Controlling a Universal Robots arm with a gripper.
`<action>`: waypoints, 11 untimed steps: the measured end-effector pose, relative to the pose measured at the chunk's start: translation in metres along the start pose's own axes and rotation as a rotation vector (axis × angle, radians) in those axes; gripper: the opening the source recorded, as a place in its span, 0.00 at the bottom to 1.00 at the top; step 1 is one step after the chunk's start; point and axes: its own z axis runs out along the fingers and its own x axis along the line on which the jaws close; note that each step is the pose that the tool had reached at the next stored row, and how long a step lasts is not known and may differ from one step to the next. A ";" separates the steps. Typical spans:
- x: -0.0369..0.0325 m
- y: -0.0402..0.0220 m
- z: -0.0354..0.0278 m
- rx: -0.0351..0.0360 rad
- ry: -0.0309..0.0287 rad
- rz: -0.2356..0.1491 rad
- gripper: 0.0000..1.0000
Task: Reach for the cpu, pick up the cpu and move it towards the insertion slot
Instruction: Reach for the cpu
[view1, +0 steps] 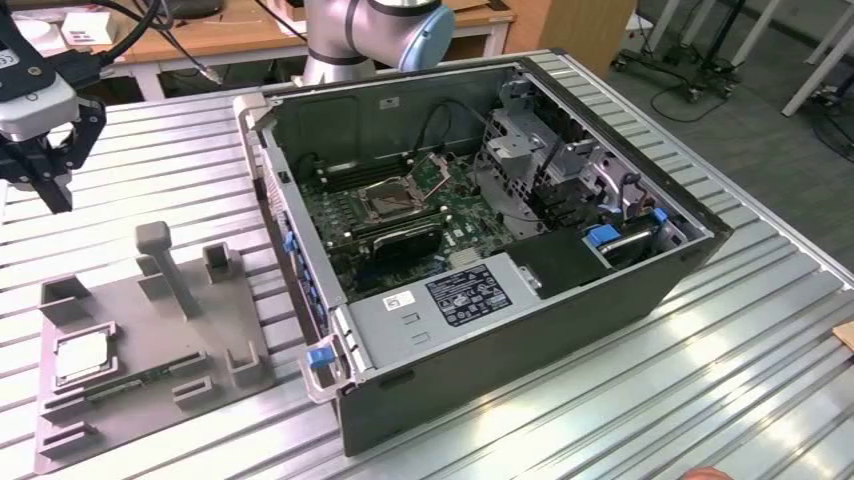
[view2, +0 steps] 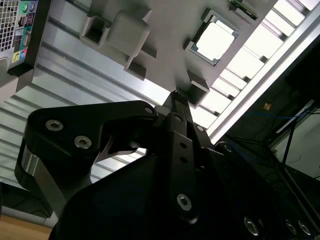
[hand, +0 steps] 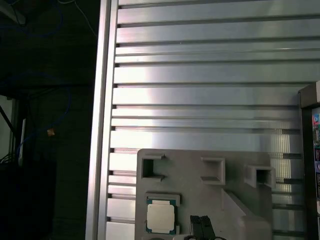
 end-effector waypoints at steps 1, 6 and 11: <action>0.0000 0.0000 0.0005 -0.0001 -0.0002 0.000 0.10; 0.0000 -0.0002 0.0036 0.0000 0.0000 0.000 0.10; 0.0000 -0.0002 0.0045 0.0001 0.0001 0.000 0.10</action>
